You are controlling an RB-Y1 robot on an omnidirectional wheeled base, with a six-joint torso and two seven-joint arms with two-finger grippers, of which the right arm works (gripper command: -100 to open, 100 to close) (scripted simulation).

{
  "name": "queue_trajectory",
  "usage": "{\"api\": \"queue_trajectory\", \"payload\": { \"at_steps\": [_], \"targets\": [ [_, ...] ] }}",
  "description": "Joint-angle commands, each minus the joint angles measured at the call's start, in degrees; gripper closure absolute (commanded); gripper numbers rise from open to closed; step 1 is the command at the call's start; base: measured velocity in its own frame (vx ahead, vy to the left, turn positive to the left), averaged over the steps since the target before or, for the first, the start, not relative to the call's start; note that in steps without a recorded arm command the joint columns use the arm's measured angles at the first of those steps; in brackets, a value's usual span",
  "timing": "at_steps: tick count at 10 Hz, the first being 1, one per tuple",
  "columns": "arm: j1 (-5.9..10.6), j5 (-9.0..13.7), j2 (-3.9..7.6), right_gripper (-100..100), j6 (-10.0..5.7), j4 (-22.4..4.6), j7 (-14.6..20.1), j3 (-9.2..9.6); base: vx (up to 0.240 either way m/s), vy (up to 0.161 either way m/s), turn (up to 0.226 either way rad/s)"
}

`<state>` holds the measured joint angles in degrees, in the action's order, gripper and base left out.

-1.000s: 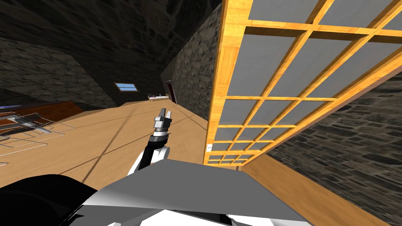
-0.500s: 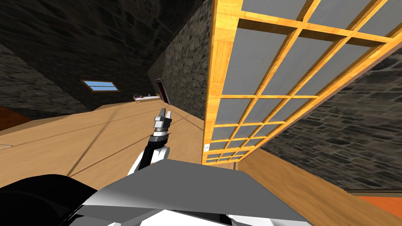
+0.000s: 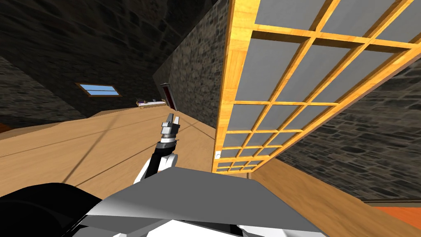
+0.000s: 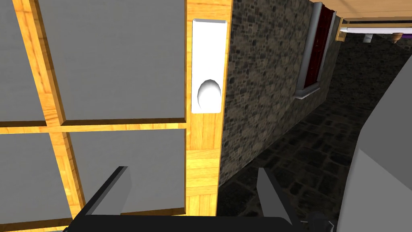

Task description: Push the door open

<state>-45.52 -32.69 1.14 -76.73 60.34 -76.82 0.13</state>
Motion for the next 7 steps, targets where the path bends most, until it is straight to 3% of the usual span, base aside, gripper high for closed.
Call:
{"api": "queue_trajectory", "payload": {
  "at_steps": [1, 4, 7],
  "targets": [
    [-0.02, 0.1, 0.51, -100, 0.53, 0.5, 0.2, 0.03, 0.213, 0.033, 0.025],
    [-0.02, 0.2, 0.21, -100, 1.48, 1.3, 0.4, 0.07, 0.214, 0.093, 0.012],
    [-0.01, 0.3, -1.94, -100, 2.43, 2.1, 0.7, 0.12, 0.2, 0.084, 0.019]
  ]
}}
